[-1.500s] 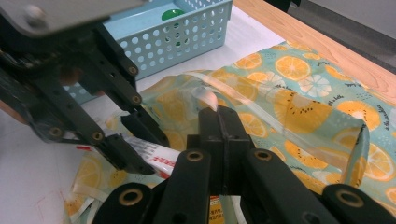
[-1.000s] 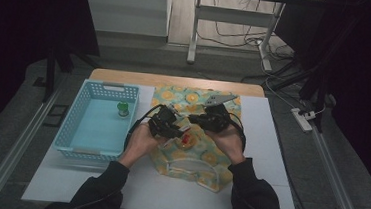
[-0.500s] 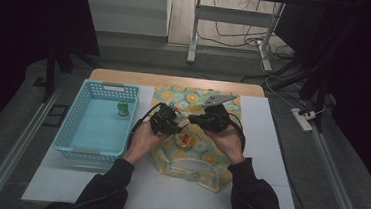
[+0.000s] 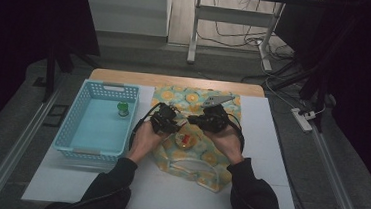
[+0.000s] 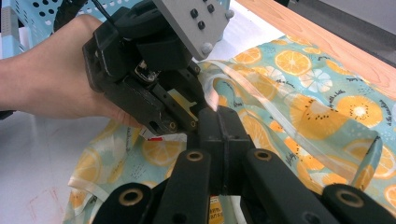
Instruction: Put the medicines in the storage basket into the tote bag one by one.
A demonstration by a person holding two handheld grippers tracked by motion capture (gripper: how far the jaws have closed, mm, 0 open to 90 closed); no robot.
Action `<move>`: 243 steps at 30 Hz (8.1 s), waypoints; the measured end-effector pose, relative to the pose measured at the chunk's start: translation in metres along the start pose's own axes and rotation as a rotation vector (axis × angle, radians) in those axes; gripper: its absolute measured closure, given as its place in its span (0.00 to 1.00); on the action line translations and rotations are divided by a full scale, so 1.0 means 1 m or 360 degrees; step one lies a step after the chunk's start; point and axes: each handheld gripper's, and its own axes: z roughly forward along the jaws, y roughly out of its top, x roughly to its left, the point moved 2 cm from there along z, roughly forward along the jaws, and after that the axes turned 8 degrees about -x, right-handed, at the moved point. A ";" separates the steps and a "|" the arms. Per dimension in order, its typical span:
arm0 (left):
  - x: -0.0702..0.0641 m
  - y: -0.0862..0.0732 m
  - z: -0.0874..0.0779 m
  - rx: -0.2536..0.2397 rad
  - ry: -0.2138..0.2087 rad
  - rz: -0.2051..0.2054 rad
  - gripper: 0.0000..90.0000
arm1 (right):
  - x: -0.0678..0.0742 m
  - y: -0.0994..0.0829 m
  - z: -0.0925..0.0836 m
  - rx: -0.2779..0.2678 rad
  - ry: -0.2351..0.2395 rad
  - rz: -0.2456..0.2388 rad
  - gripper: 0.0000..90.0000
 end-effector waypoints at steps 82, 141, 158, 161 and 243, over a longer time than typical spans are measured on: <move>0.051 -0.040 -0.123 -0.0268 -0.0123 -0.0114 0.00 | -0.002 0.000 -0.002 -0.0002 -0.0005 0.0012 1.00; 0.153 -0.062 -0.092 0.0035 0.0316 -0.0190 0.28 | -0.002 0.002 -0.005 -0.0017 -0.0007 0.0002 1.00; 0.152 -0.061 -0.092 0.0093 0.0327 -0.0270 0.58 | -0.002 0.002 -0.006 -0.0022 -0.0005 0.0002 1.00; 0.149 -0.060 -0.095 0.0096 0.0318 -0.0260 0.58 | -0.003 0.002 -0.006 -0.0023 -0.0004 0.0008 1.00; 0.016 -0.013 -0.120 -0.0104 -0.0198 0.0123 0.58 | -0.002 0.003 -0.007 -0.0039 -0.0012 0.0009 1.00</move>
